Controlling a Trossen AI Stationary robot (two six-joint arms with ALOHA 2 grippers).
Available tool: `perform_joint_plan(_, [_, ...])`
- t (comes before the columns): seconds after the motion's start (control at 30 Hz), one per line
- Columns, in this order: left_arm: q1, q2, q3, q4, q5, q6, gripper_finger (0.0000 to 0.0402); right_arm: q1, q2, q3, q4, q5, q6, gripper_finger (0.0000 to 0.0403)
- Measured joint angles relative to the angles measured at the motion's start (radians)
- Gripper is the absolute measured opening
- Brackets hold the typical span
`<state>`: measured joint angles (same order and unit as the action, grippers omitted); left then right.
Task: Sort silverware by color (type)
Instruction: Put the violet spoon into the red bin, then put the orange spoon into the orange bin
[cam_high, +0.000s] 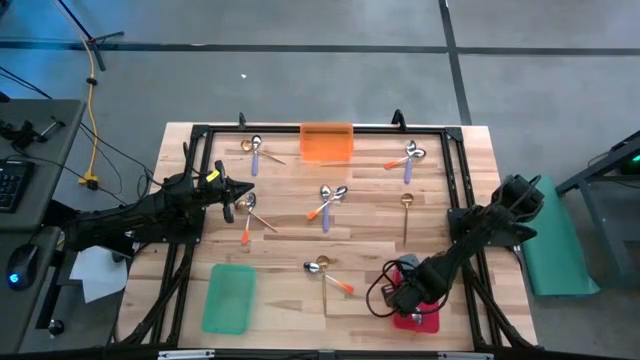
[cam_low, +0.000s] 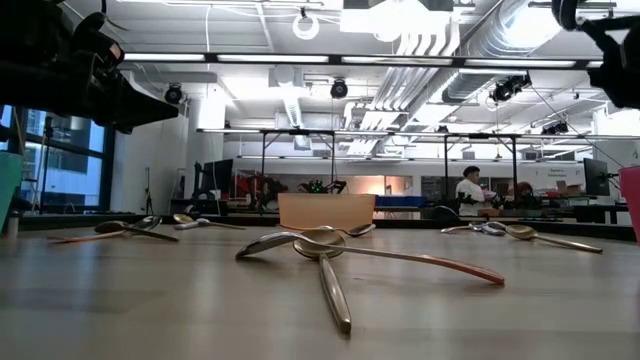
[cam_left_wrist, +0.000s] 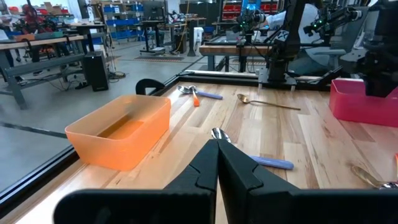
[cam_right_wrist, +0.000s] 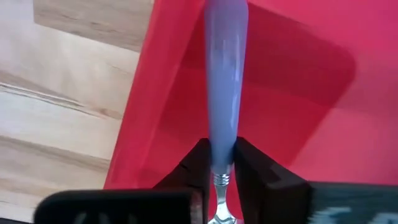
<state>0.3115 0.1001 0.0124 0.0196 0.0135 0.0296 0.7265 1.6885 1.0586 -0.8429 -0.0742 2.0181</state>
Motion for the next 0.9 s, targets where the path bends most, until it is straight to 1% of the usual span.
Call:
perform_joint_plan(0.13, [0.0,0.0,0.0,0.0,0.0,0.0,0.0,0.0,0.003,-0.014,0.021,0.0,-0.009,0.0053])
perform_joint_plan(0.3, [0.0,0.0,0.0,0.0,0.0,0.0,0.0,0.0,0.003,-0.014,0.018,-0.002,-0.035,0.0058])
perform_joint_plan(0.57, [0.0,0.0,0.0,0.0,0.0,0.0,0.0,0.0,0.002,0.048,0.016,-0.066,-0.106,0.0057])
perform_joint_plan(0.7, [0.0,0.0,0.0,0.0,0.0,0.0,0.0,0.0,-0.013,0.082,0.012,-0.057,-0.115,0.0044])
perform_joint_plan(0.9, [0.0,0.0,0.0,0.0,0.0,0.0,0.0,-0.002,-0.032,0.115,-0.028,-0.046,-0.139,0.0006])
